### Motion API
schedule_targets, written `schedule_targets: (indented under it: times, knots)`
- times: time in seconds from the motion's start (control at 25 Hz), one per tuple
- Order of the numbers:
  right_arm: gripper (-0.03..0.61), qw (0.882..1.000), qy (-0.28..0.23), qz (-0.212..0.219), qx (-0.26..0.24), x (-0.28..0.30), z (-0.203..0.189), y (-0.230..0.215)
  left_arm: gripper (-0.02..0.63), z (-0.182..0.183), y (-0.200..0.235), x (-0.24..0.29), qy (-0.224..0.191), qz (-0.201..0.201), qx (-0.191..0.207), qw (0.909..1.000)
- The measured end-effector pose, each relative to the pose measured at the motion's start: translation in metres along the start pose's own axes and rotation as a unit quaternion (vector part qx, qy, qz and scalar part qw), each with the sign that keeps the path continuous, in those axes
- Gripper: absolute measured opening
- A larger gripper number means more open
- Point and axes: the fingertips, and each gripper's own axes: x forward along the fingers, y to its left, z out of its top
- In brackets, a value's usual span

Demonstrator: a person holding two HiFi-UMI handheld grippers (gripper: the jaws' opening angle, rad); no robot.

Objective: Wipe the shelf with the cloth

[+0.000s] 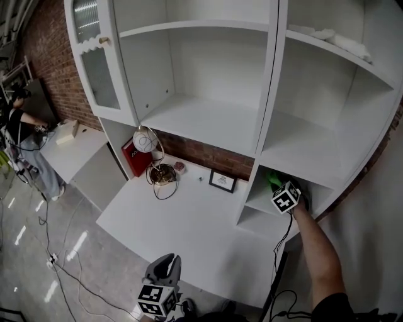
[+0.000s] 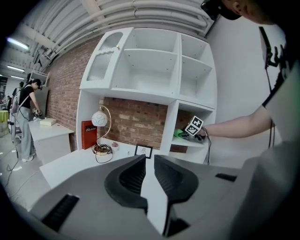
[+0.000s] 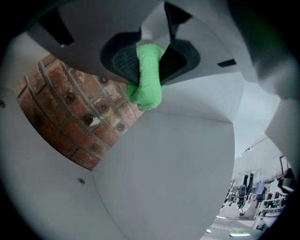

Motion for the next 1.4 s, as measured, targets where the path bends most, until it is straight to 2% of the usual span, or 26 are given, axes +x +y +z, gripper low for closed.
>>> schedule_targets:
  times: [0.2, 0.44, 0.68, 1.04, 1.16, 1.4]
  knots:
    - [0.1, 0.999, 0.0, 0.034, -0.009, -0.01, 0.003, 0.023, 0.055, 0.0, -0.011, 0.009, -0.001, -0.023, 0.002, 0.9997]
    - [0.101, 0.995, -0.005, 0.081, -0.05, -0.042, 0.002, 0.06, 0.055, 0.003, -0.034, 0.024, -0.002, -0.066, 0.009, 0.9978]
    - [0.1, 0.995, -0.023, 0.084, -0.051, -0.074, -0.004, 0.088, 0.055, 0.003, -0.058, 0.036, -0.001, -0.106, 0.015, 0.9942]
    - [0.103, 0.993, -0.023, 0.092, -0.067, -0.104, -0.017, 0.109, 0.055, 0.005, -0.083, 0.046, -0.002, -0.146, 0.021, 0.989]
    - [0.103, 0.996, -0.024, 0.07, -0.05, -0.111, -0.015, 0.092, 0.055, 0.005, -0.083, 0.048, -0.001, -0.147, 0.019, 0.989]
    - [0.104, 1.0, 0.011, -0.025, 0.013, -0.091, -0.017, 0.02, 0.055, 0.0, -0.069, 0.044, 0.003, -0.125, 0.007, 0.9922]
